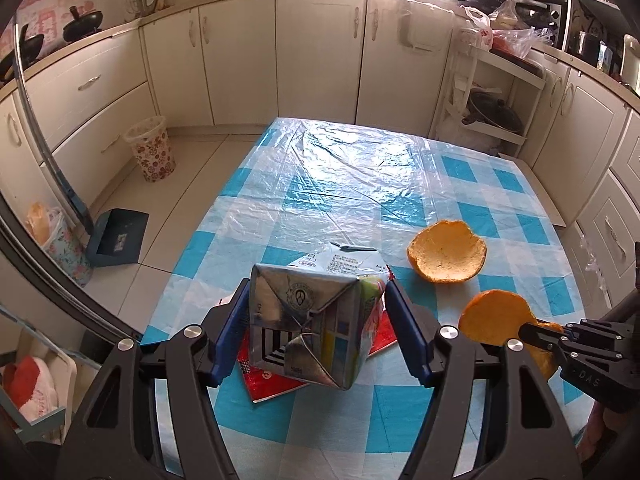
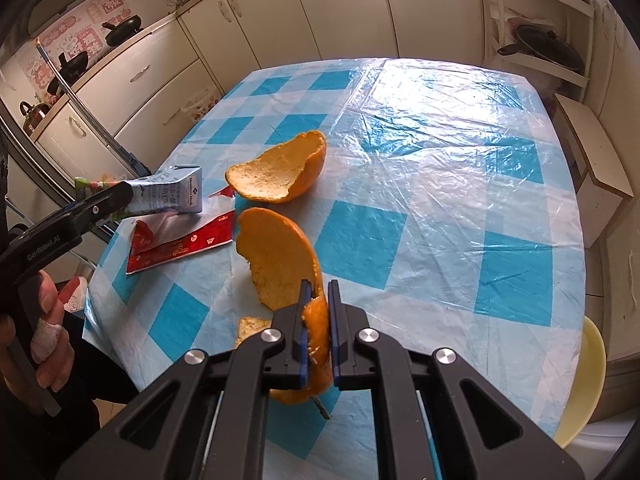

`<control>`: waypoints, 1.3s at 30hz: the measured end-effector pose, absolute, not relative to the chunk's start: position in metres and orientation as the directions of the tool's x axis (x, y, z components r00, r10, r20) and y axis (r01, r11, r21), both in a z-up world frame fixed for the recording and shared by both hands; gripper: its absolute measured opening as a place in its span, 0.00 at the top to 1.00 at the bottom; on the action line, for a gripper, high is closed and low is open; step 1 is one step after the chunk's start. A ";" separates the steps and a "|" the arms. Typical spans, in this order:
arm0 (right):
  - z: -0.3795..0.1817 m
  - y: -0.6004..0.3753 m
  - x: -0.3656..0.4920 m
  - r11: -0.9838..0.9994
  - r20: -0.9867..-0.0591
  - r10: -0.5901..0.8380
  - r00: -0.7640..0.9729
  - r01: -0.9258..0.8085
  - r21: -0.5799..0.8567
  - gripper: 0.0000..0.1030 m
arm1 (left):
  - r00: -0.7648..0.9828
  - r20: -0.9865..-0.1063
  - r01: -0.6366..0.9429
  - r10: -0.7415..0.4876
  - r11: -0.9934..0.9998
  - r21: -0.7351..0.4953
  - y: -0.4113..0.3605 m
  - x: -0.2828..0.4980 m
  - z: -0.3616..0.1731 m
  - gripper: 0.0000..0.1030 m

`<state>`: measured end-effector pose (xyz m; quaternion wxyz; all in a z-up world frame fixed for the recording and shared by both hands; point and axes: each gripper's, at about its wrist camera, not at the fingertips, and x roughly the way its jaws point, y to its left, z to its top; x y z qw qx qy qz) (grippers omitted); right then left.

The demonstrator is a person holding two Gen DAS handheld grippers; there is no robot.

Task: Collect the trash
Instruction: 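Grasp an orange peel with the right tool while the left tool grasps the milk carton, then carry the milk carton and orange peel over the yellow bucket with both tools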

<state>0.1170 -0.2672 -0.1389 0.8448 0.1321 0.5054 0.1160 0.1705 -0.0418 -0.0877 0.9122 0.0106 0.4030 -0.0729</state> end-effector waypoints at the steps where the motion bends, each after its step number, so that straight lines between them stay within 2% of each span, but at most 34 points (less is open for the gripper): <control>1: -0.138 -0.269 0.116 0.936 -0.821 0.334 0.464 -0.059 0.348 0.92 | 0.669 -0.732 0.141 -0.128 0.989 -0.044 -0.041 0.169 -0.086 0.39; 9: -0.130 -0.285 0.110 0.920 -0.794 0.355 0.493 -0.034 0.390 0.92 | 0.707 -0.688 0.162 -0.166 0.984 -0.071 -0.047 0.158 -0.065 0.39; 22: -0.108 -0.348 0.081 0.910 -0.755 0.293 0.587 0.070 0.408 0.92 | 0.732 -0.626 0.239 -0.269 0.962 -0.133 -0.070 0.131 -0.021 0.39; 32: -0.108 -0.434 0.042 0.876 -0.762 0.116 0.637 0.297 0.381 0.92 | 0.673 -0.623 0.377 -0.400 0.909 -0.177 -0.138 0.106 -0.007 0.39; 39: -0.139 -0.471 0.025 0.831 -0.815 0.019 0.580 0.444 0.335 0.92 | 0.617 -0.641 0.452 -0.456 0.872 -0.185 -0.194 0.090 -0.014 0.39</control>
